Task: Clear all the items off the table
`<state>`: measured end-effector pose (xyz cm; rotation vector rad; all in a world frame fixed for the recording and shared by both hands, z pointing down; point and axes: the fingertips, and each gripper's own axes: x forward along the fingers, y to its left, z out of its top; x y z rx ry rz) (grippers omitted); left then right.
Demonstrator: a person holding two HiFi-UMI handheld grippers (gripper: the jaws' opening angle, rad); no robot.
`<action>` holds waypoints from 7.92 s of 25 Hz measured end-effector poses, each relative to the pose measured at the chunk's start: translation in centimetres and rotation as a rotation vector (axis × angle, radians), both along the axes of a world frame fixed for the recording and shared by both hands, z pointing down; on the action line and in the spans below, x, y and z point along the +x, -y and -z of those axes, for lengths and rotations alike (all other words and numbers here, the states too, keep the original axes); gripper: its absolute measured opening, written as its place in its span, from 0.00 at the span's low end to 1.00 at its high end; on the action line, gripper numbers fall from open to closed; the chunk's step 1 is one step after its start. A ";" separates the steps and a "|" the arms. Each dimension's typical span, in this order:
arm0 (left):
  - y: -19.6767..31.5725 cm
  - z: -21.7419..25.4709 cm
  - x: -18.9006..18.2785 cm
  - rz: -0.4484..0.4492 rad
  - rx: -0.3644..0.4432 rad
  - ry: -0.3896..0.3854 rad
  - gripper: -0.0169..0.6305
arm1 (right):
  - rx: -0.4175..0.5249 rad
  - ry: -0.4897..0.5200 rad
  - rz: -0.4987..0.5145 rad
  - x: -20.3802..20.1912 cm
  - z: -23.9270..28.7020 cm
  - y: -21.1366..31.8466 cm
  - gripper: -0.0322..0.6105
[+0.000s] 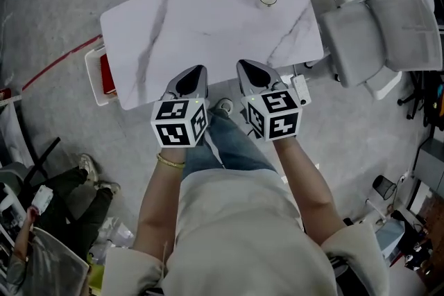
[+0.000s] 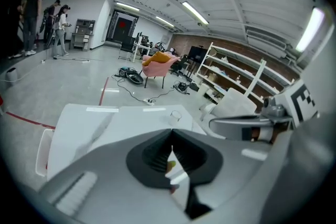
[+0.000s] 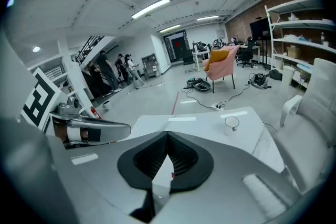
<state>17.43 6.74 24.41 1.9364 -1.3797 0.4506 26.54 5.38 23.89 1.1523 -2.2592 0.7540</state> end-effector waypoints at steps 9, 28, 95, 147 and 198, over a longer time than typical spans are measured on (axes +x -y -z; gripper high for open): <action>1.8 1.3 4.2 -0.080 0.020 -0.006 0.04 | 0.005 0.002 -0.127 5.5 0.5 0.3 0.05; 8.7 -0.4 10.0 -0.226 -0.036 -0.028 0.04 | -0.047 -0.051 -0.205 9.6 -0.3 6.0 0.05; 22.4 -23.9 15.9 -0.180 -0.258 0.002 0.04 | -0.159 -0.140 -0.201 15.3 -28.1 25.1 0.55; 19.8 -28.7 24.4 -0.312 -0.291 0.055 0.04 | 0.085 -0.097 -0.245 22.2 -29.5 28.3 0.68; 22.5 -28.4 61.1 -0.625 -0.267 0.080 0.04 | 0.028 -0.234 -0.765 68.8 -29.7 24.0 0.68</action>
